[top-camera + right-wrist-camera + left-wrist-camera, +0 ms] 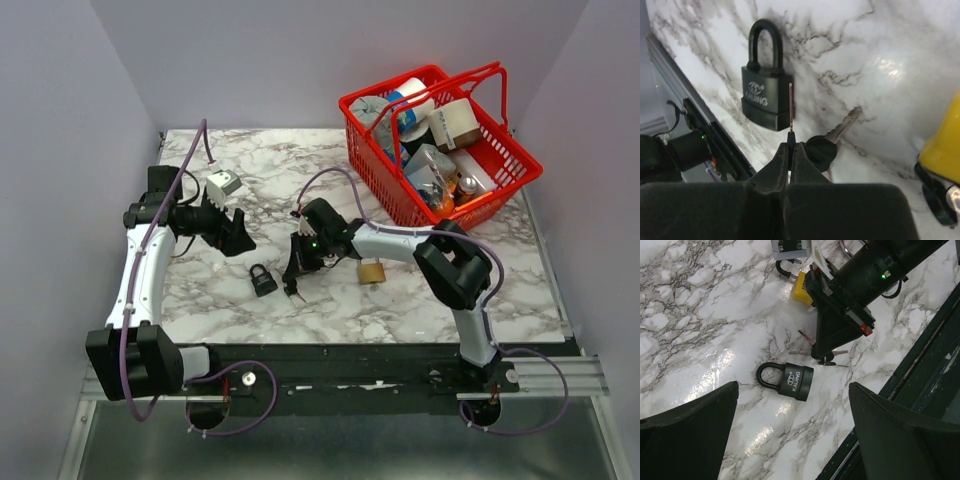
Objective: Lock with the key
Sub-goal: Place the key at the center of the board.
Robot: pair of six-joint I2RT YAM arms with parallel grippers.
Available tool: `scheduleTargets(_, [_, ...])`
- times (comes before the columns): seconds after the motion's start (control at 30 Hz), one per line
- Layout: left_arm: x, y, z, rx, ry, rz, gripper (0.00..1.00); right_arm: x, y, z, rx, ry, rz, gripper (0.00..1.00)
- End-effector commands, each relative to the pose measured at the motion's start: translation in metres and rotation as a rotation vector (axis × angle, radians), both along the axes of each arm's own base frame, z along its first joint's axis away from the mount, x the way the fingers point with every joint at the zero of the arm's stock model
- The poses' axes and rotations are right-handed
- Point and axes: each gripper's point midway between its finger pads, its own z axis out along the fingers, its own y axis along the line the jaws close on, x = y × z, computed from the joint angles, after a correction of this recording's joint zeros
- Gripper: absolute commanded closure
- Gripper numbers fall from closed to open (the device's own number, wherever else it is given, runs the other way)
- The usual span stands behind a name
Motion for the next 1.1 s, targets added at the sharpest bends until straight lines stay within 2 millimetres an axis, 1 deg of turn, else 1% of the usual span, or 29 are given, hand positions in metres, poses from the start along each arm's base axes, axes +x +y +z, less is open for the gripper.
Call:
scheduleTargets(0.0, [-0.001, -0.003, 0.006, -0.029, -0.031, 0.0, 0.01, 0.022, 0.017, 0.0, 0.022, -0.039, -0.074, 0.99])
scheduleTargets(0.1, [-0.004, -0.001, -0.001, -0.016, -0.02, 0.0, 0.01, 0.028, 0.019, 0.005, 0.028, -0.073, -0.089, 0.99])
scheduleTargets(0.13, [-0.005, -0.001, -0.003, -0.014, -0.016, -0.002, 0.01, 0.03, 0.018, 0.005, 0.026, -0.081, -0.096, 0.98])
scheduleTargets(0.17, [-0.006, 0.0, -0.008, -0.014, -0.001, 0.001, 0.01, 0.032, 0.018, 0.006, 0.025, -0.096, -0.094, 0.94])
scheduleTargets(0.2, [-0.006, 0.001, -0.009, -0.017, 0.005, 0.004, 0.01, 0.033, 0.017, 0.007, 0.022, -0.106, -0.096, 0.79])
scheduleTargets(0.23, [-0.006, 0.001, -0.01, -0.023, 0.013, 0.009, 0.01, 0.034, 0.017, 0.013, 0.029, -0.118, -0.093, 0.67])
scheduleTargets(0.3, [-0.003, 0.003, -0.01, -0.038, 0.022, 0.03, 0.01, 0.031, 0.016, 0.022, 0.047, -0.13, -0.073, 0.55])
scheduleTargets(0.33, [-0.002, 0.003, -0.009, -0.046, 0.021, 0.031, 0.01, 0.03, 0.017, 0.036, 0.068, -0.148, -0.065, 0.52])
scheduleTargets(0.37, [0.001, 0.003, -0.007, -0.053, 0.026, 0.035, 0.01, 0.028, 0.016, 0.042, 0.074, -0.162, -0.048, 0.49])
scheduleTargets(0.43, [0.003, 0.002, -0.003, -0.071, 0.026, 0.035, 0.01, 0.026, 0.013, 0.057, 0.091, -0.19, -0.03, 0.39])
scheduleTargets(0.47, [0.006, 0.002, 0.0, -0.078, 0.027, 0.039, 0.01, 0.024, 0.011, 0.071, 0.105, -0.23, -0.006, 0.36])
scheduleTargets(0.5, [0.008, 0.001, 0.002, -0.08, 0.022, 0.039, 0.01, 0.024, 0.008, 0.082, 0.11, -0.263, 0.007, 0.31])
scheduleTargets(0.53, [0.011, 0.002, 0.005, -0.078, 0.011, 0.044, 0.01, 0.024, 0.004, 0.09, 0.107, -0.294, 0.017, 0.3])
scheduleTargets(0.57, [0.014, 0.003, 0.008, -0.074, 0.0, 0.055, 0.01, 0.022, -0.007, 0.106, 0.096, -0.363, 0.05, 0.3])
scheduleTargets(0.63, [0.02, 0.007, 0.011, -0.063, -0.01, 0.089, 0.01, 0.027, -0.022, 0.113, 0.038, -0.445, 0.048, 0.29])
scheduleTargets(0.67, [0.021, 0.007, 0.012, -0.06, -0.02, 0.098, 0.01, 0.027, -0.035, 0.111, -0.01, -0.483, 0.064, 0.27])
scheduleTargets(0.7, [0.021, 0.007, 0.014, -0.069, -0.014, 0.115, 0.01, 0.035, -0.05, 0.112, -0.075, -0.526, 0.008, 0.25])
scheduleTargets(0.73, [0.027, 0.008, 0.017, -0.069, -0.04, 0.127, 0.01, 0.037, -0.058, 0.108, -0.118, -0.533, -0.01, 0.25])
scheduleTargets(0.77, [0.026, 0.008, 0.016, -0.076, -0.04, 0.148, 0.01, 0.036, -0.071, 0.1, -0.178, -0.522, -0.02, 0.25])
scheduleTargets(0.8, [0.028, 0.009, 0.018, -0.081, -0.045, 0.168, 0.01, 0.043, -0.08, 0.093, -0.239, -0.534, -0.057, 0.25])
scheduleTargets(0.83, [0.033, 0.009, 0.022, -0.103, -0.058, 0.198, 0.01, 0.043, -0.086, 0.088, -0.265, -0.528, -0.072, 0.25])
scheduleTargets(0.87, [0.032, 0.009, 0.022, -0.105, -0.064, 0.211, 0.01, 0.046, -0.092, 0.084, -0.3, -0.527, -0.097, 0.22])
scheduleTargets(0.9, [0.033, 0.009, 0.024, -0.112, -0.071, 0.227, 0.01, 0.049, -0.097, 0.08, -0.331, -0.533, -0.122, 0.13])
scheduleTargets(0.93, [0.038, 0.009, 0.029, -0.132, -0.083, 0.255, 0.01, 0.052, -0.099, 0.075, -0.348, -0.528, -0.133, 0.08])
scheduleTargets(0.97, [0.037, 0.011, 0.03, -0.131, -0.097, 0.267, 0.01, 0.053, -0.098, 0.072, -0.356, -0.52, -0.146, 0.04])
scheduleTargets(1.0, [0.038, 0.012, 0.031, -0.127, -0.108, 0.279, 0.01, 0.056, -0.099, 0.069, -0.369, -0.517, -0.159, 0.03])
scheduleTargets(1.03, [0.04, 0.013, 0.034, -0.127, -0.125, 0.288, 0.01, 0.057, -0.099, 0.059, -0.387, -0.504, -0.162, 0.03])
scheduleTargets(1.07, [0.04, 0.014, 0.036, -0.128, -0.134, 0.3, 0.01, 0.06, -0.097, 0.059, -0.387, -0.499, -0.173, 0.03])
